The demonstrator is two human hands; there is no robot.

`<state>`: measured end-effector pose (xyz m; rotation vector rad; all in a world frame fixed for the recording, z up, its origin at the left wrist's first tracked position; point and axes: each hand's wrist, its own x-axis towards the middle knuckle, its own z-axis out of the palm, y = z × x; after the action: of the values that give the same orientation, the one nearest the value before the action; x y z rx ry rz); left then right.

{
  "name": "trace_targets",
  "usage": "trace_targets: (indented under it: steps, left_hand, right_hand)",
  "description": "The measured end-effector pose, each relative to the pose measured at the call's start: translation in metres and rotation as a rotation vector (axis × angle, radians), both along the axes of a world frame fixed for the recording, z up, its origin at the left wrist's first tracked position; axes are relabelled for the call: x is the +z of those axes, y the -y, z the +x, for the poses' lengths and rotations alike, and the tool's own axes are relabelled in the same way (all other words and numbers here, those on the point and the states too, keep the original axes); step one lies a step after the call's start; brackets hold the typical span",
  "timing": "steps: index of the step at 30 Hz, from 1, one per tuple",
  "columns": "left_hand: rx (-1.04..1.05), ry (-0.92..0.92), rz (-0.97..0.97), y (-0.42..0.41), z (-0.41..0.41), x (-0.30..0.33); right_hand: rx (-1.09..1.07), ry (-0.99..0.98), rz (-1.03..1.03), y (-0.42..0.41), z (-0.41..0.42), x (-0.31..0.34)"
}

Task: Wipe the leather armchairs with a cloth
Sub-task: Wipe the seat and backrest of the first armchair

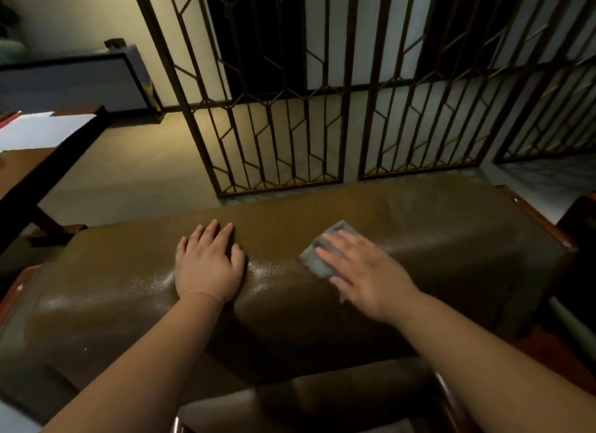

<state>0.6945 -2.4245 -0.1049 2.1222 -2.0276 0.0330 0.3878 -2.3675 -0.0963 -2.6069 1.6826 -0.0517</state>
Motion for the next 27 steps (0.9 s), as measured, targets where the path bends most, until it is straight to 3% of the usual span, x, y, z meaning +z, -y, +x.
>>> trace_targets:
  steps: [4,6,8,11,14,18,20,22,25,27]
  left_hand:
    - [-0.093,-0.042,0.066,-0.012,-0.029,0.021]
    - [-0.190,-0.119,0.098,-0.012,-0.070,0.032]
    - [-0.247,-0.177,0.099,-0.006,-0.119,0.039]
    - [-0.238,-0.202,0.098,0.005,-0.172,0.034]
    - [-0.207,-0.110,0.086,0.010,-0.189,0.021]
    - [-0.205,-0.046,0.045,0.013,-0.190,0.012]
    - [-0.197,-0.024,0.031,0.016,-0.189,0.007]
    - [-0.189,-0.009,0.009,0.017,-0.190,0.002]
    - [-0.186,-0.020,-0.023,0.019,-0.195,-0.004]
    - [-0.186,-0.027,-0.039,0.020,-0.198,-0.006]
  right_hand:
    - [-0.432,0.057,-0.056,-0.001,-0.115,0.002]
    - [-0.623,0.116,-0.046,-0.006,-0.126,0.004]
    - [-0.637,0.124,-0.018,-0.009,-0.093,0.008]
    - [-0.341,0.080,-0.050,-0.022,-0.040,0.005]
    - [-0.218,0.047,-0.026,-0.017,-0.081,0.009]
    - [-0.630,0.081,-0.019,0.007,-0.182,0.007]
    - [-0.769,0.134,0.012,0.017,-0.184,0.012]
    - [-0.684,0.099,0.018,0.023,-0.146,0.014]
    - [-0.282,0.088,-0.024,0.013,-0.081,0.007]
    - [-0.164,0.077,0.021,0.016,-0.087,0.008]
